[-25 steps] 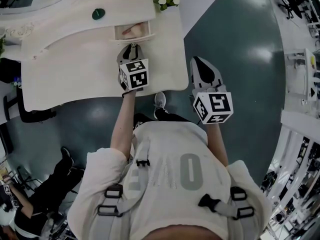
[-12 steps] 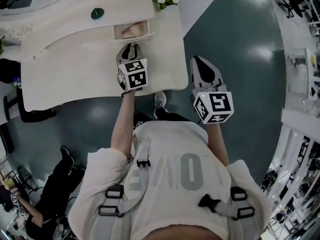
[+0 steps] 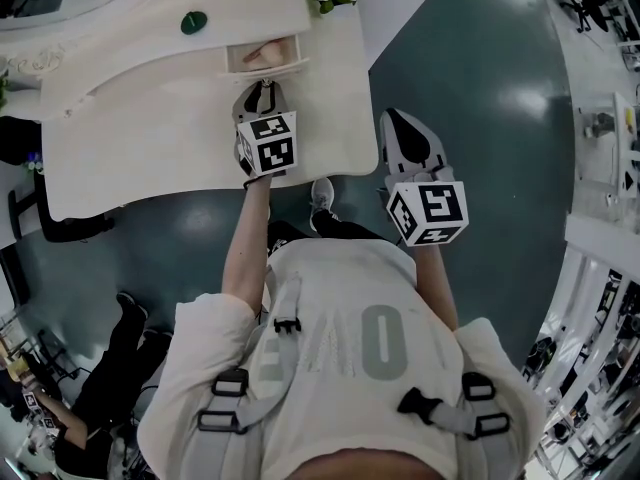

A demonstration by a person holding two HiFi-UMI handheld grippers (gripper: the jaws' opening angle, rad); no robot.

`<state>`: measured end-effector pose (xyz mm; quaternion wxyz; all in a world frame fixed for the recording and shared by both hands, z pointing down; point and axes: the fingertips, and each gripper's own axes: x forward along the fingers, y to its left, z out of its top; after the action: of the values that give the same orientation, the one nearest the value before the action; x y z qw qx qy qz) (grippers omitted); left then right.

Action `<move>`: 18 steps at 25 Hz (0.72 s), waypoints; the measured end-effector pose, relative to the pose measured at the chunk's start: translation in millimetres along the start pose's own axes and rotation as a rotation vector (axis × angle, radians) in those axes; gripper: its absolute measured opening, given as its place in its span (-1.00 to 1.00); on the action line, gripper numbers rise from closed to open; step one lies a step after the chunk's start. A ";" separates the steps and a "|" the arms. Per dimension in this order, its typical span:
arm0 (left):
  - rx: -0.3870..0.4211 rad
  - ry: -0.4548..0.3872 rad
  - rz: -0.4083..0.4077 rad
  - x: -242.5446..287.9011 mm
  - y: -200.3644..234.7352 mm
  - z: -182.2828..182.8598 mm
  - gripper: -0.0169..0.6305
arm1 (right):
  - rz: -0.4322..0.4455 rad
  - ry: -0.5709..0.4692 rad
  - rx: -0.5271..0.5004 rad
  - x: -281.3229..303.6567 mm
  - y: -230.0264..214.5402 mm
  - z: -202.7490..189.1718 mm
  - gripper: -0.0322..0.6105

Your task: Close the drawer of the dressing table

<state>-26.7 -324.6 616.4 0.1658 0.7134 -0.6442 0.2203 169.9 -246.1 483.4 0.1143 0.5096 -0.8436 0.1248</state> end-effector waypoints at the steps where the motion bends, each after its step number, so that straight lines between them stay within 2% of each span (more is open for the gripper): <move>1: 0.001 -0.001 -0.001 0.3 -0.7 0.5 -0.64 | -0.002 0.002 0.001 -0.3 -0.6 -1.0 -0.87; 18: 0.019 -0.032 0.017 11.8 4.0 22.2 -0.64 | -0.004 0.011 0.017 4.9 -4.6 -2.8 -0.87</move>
<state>-27.6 -346.6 603.7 0.1468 0.7130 -0.6506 0.2162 171.9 -251.4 488.0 0.1151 0.5115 -0.8409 0.1345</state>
